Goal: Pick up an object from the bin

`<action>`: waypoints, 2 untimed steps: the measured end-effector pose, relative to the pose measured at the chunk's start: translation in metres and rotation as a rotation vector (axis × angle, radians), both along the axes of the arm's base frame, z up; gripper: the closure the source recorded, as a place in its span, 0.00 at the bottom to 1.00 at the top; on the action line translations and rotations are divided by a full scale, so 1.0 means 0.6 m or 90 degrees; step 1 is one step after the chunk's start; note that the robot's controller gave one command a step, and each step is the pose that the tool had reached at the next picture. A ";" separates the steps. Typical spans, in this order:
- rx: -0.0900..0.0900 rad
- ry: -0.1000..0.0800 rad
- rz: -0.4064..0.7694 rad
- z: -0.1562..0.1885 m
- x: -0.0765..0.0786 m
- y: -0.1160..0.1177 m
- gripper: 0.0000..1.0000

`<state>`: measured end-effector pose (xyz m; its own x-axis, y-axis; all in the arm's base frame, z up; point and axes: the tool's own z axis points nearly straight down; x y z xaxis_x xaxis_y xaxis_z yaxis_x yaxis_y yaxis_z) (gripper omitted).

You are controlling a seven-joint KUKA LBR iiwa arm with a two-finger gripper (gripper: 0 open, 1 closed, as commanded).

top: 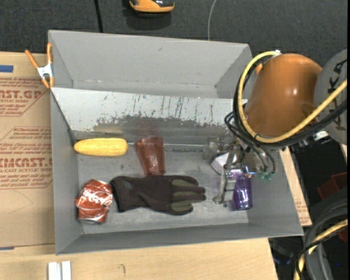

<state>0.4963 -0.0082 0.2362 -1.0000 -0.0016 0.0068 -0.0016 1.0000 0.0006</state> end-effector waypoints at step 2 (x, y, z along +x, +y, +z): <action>0.001 -0.009 -0.012 -0.104 0.006 0.045 0.00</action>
Offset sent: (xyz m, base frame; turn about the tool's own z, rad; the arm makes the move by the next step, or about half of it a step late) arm 0.0035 0.0661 -0.1662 0.0440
